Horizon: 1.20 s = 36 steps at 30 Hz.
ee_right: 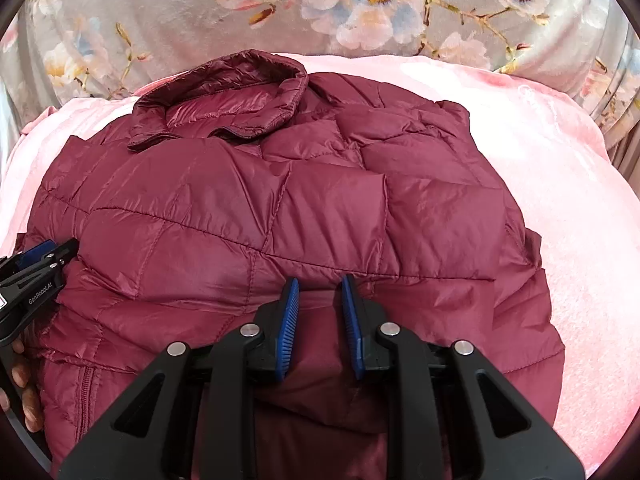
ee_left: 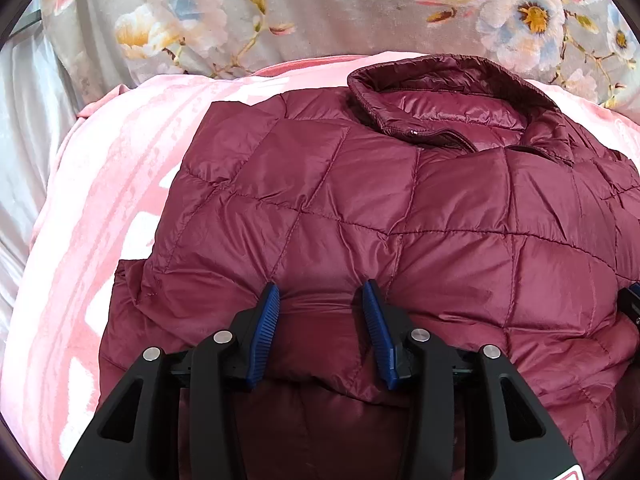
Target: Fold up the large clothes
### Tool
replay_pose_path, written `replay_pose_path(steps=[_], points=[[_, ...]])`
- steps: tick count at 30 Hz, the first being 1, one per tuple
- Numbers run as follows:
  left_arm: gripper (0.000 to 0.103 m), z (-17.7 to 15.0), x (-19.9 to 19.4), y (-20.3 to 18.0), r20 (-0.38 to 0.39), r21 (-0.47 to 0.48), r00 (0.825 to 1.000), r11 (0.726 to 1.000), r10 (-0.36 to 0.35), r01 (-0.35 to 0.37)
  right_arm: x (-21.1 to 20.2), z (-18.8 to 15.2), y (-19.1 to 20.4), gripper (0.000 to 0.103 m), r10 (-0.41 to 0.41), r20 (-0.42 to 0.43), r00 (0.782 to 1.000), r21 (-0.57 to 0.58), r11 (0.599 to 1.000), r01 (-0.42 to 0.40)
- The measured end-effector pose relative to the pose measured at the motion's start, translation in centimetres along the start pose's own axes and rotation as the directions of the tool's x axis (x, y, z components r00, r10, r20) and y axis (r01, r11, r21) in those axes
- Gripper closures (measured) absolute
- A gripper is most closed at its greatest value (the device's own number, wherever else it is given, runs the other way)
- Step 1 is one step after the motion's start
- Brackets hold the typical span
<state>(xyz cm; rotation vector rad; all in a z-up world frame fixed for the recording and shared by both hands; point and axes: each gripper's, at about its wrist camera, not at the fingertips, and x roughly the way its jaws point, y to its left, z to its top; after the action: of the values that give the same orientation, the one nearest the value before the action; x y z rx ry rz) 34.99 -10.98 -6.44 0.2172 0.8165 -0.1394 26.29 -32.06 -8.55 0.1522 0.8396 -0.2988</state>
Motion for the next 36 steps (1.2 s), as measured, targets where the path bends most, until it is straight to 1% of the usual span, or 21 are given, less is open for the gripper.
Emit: replay_pose_path(steps=[8,13,15,16,17,18,19,20,21,23,24,25,26,27,28,30,31,33,34,35,36], points=[[0.060,0.0,0.0,-0.3,0.006,0.012,1.000,1.000,0.018,-0.018,0.0,0.0,0.0,0.082,0.001,0.000,1.000,0.001,1.000,-0.001],[0.059,0.0,0.0,-0.1,0.003,0.001,1.000,1.000,0.008,-0.008,-0.1,0.1,-0.1,0.080,0.014,-0.004,1.000,0.007,1.000,-0.014],[0.059,0.2,-0.1,0.0,-0.005,0.002,1.000,1.000,0.001,-0.001,-0.4,0.3,-0.2,0.076,0.024,-0.016,1.000,0.003,1.000,-0.024],[0.059,0.5,-0.3,0.2,-0.024,0.009,1.000,1.000,-0.007,0.007,-0.7,0.4,-0.2,0.069,0.028,-0.022,0.999,0.002,1.000,-0.028],[0.059,1.0,-0.6,0.5,-0.047,0.006,0.998,0.999,-0.033,0.033,-1.1,0.7,-0.3,0.056,0.049,-0.029,0.998,0.008,0.999,-0.049],[0.058,1.7,-1.0,1.1,-0.065,-0.012,0.994,0.997,-0.083,0.082,-1.7,1.3,-0.5,0.051,0.100,-0.028,0.995,0.026,0.995,-0.099],[0.052,2.3,-1.2,1.5,-0.071,-0.030,0.990,0.992,-0.121,0.120,-2.2,2.0,-0.7,0.048,0.139,-0.020,0.990,0.039,0.990,-0.138],[0.049,3.4,-1.6,2.2,-0.071,-0.059,0.984,0.985,-0.165,0.161,-2.5,2.6,-0.7,0.048,0.156,-0.013,0.988,0.045,0.987,-0.155],[0.043,4.3,-1.8,2.6,-0.064,-0.079,0.980,0.980,-0.187,0.181,-3.0,4.0,-0.8,0.047,0.174,0.003,0.985,0.054,0.983,-0.174],[0.038,6.9,-2.1,3.4,-0.035,-0.129,0.973,0.966,-0.230,0.223,-2.9,6.2,-0.7,0.041,0.222,0.018,0.975,0.084,0.971,-0.223],[0.035,8.0,-2.0,3.5,-0.022,-0.142,0.969,0.960,-0.246,0.240,-2.7,7.0,-0.7,0.041,0.255,0.022,0.967,0.103,0.961,-0.256],[0.034,9.5,-1.5,3.6,-0.013,-0.162,0.966,0.954,-0.257,0.251,-1.7,8.3,-1.1,0.041,0.310,0.031,0.950,0.147,0.939,-0.311],[0.034,10.3,-1.1,3.5,-0.016,-0.186,0.966,0.950,-0.259,0.252,-0.8,9.2,-1.7,0.041,0.343,0.040,0.939,0.195,0.919,-0.344],[0.034,11.1,-0.4,3.6,-0.022,-0.212,0.960,0.940,-0.280,0.269,0.4,10.0,-2.2,0.041,0.366,0.044,0.929,0.250,0.897,-0.365],[0.034,11.9,0.7,3.6,-0.034,-0.248,0.945,0.919,-0.324,0.306,1.3,10.4,-2.6,0.041,0.382,0.045,0.923,0.289,0.879,-0.378],[0.034,12.7,3.0,3.2,-0.070,-0.302,0.927,0.894,-0.368,0.332,3.5,11.3,-3.3,0.042,0.433,0.056,0.900,0.374,0.826,-0.421],[0.034,12.8,3.7,3.0,-0.077,-0.319,0.925,0.888,-0.372,0.331,4.1,11.7,-3.3,0.042,0.441,0.060,0.896,0.391,0.815,-0.428],[0.035,12.8,5.3,2.2,-0.093,-0.338,0.918,0.880,-0.384,0.334,5.6,12.3,-3.0,0.045,0.442,0.048,0.896,0.398,0.814,-0.423],[0.036,12.7,5.8,2.0,-0.103,-0.339,0.915,0.879,-0.390,0.336,6.0,12.4,-2.7,0.049,0.438,0.038,0.898,0.401,0.816,-0.415],[0.037,12.6,6.4,1.5,-0.121,-0.336,0.907,0.877,-0.402,0.344,6.8,12.5,-2.4,0.052,0.442,0.016,0.897,0.409,0.816,-0.409],[0.044,12.4,7.0,1.1,-0.135,-0.335,0.900,0.874,-0.414,0.352,7.5,12.5,-2.2,0.056,0.455,0.000,0.891,0.414,0.811,-0.414]])
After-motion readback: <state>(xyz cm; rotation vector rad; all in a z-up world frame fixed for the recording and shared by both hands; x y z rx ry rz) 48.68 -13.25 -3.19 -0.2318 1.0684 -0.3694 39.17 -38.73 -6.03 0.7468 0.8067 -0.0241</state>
